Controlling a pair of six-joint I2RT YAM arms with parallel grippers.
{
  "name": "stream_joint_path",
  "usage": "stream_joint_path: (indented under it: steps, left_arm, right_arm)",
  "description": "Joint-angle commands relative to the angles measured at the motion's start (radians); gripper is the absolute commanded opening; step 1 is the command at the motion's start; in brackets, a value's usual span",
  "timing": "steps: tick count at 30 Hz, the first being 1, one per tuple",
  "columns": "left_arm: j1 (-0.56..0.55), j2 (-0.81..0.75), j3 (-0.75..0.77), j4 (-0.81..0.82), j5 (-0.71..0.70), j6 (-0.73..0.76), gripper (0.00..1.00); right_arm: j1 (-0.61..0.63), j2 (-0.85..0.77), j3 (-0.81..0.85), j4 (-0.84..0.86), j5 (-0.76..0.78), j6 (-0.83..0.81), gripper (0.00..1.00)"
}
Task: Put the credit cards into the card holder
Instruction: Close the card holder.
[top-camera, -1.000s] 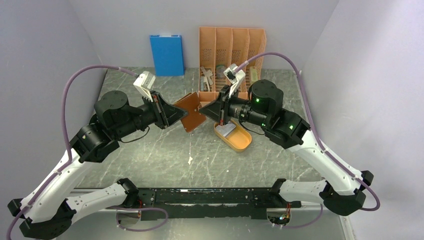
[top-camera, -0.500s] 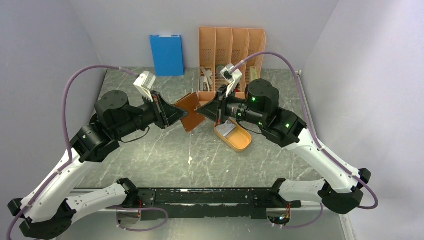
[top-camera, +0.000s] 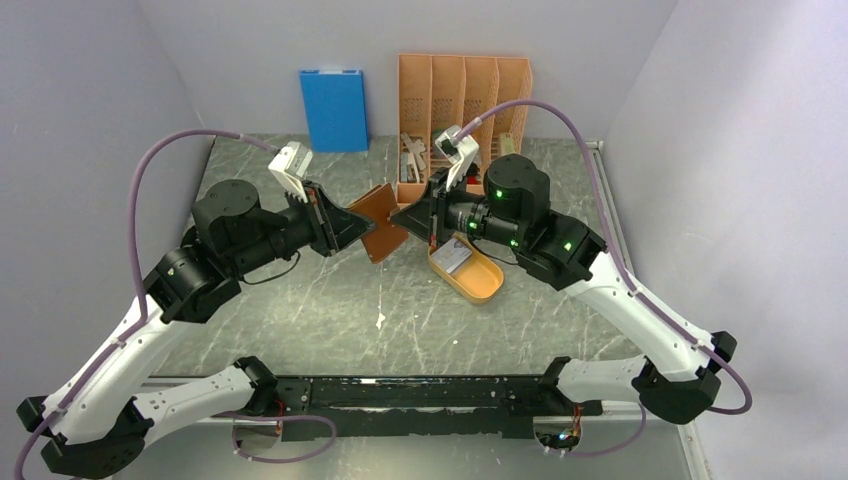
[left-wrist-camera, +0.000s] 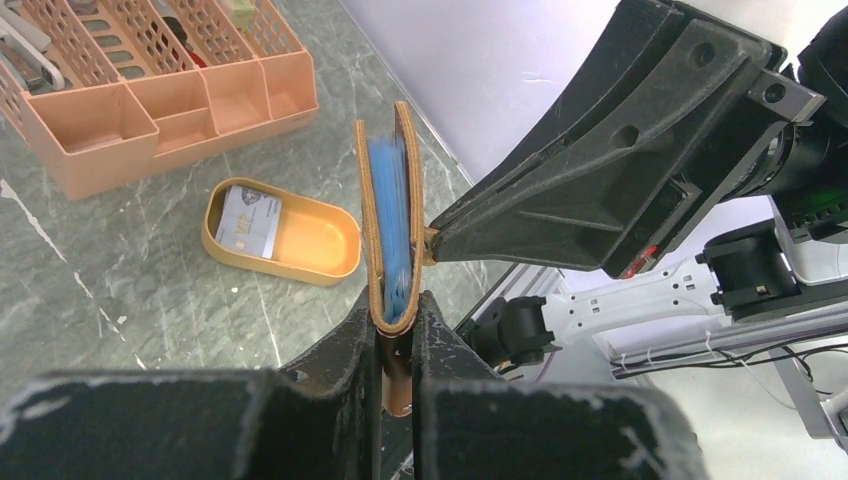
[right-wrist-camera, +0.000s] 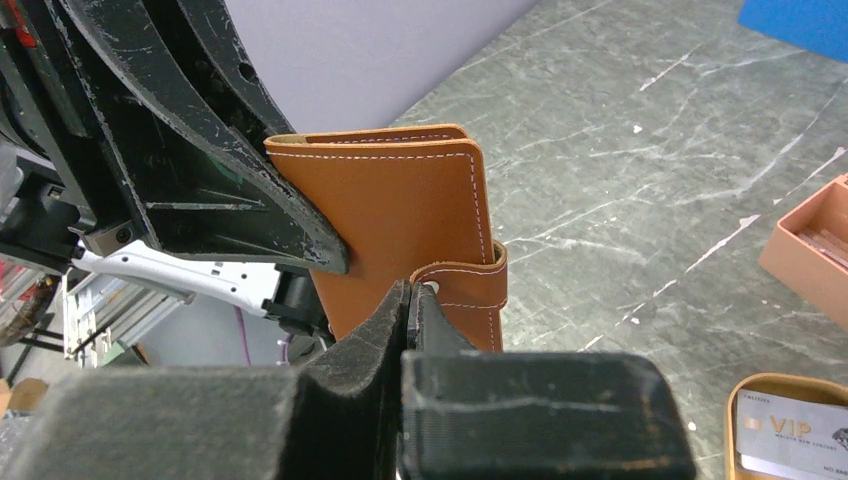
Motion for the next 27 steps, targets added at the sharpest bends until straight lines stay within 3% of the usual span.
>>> stream_joint_path:
  steps: [1,27]
  left_arm:
    - [-0.006,0.003,0.001,0.079,0.077,-0.014,0.05]
    - [-0.007,0.010,0.001,0.216,0.214,-0.109,0.05]
  right_arm:
    - [0.002,0.025,0.024,-0.012,-0.003,0.003,0.00]
    - [0.072,0.133,0.078,-0.057,0.055,0.022,0.00]
